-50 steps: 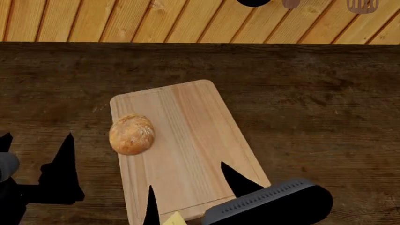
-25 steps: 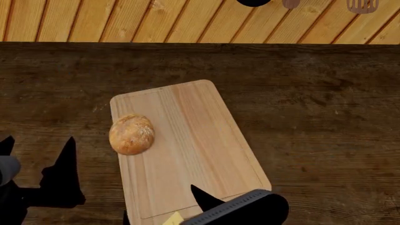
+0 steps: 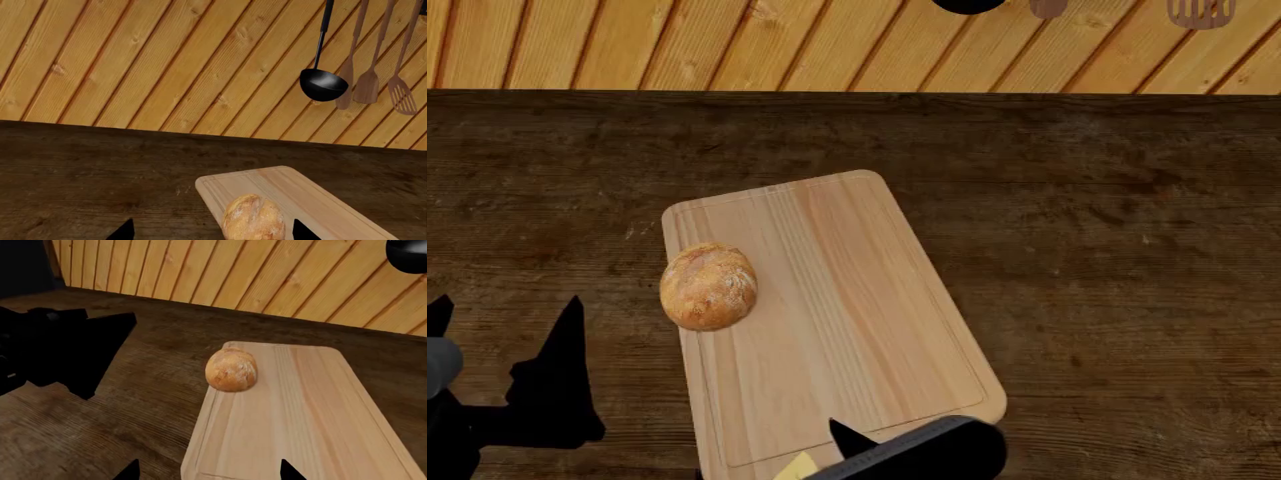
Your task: Place the bread and cheese on the cutting board.
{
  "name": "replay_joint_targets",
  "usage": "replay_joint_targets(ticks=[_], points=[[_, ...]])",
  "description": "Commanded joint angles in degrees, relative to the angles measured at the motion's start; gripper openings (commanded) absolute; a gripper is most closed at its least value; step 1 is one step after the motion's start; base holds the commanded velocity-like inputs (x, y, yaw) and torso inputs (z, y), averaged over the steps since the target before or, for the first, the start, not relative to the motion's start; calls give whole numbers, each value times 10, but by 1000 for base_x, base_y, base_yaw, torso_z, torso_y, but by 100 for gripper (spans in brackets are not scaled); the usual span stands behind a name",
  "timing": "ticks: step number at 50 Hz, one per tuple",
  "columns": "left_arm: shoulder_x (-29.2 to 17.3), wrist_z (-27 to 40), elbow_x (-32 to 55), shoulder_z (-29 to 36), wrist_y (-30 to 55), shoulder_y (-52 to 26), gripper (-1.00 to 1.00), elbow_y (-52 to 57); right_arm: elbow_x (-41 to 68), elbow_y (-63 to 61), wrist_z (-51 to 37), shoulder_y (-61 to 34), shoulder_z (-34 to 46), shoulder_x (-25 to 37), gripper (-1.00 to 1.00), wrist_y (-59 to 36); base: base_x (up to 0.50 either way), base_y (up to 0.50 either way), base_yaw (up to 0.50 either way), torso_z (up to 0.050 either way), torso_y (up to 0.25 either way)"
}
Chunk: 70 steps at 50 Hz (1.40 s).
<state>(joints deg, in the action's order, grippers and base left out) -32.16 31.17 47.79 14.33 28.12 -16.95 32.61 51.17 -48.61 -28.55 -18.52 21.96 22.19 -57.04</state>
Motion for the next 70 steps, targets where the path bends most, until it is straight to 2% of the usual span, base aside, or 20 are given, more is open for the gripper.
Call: replay_joint_targets(ticks=[1, 70], points=[[-1, 1, 0, 0, -3, 4, 100, 1, -18, 18, 9, 10, 18, 3, 100, 12, 0, 0, 0, 0, 0], [-6, 1, 3, 3, -10, 9, 100, 0, -83, 154, 71, 20, 72, -1, 100, 97, 0, 0, 0, 0, 0]])
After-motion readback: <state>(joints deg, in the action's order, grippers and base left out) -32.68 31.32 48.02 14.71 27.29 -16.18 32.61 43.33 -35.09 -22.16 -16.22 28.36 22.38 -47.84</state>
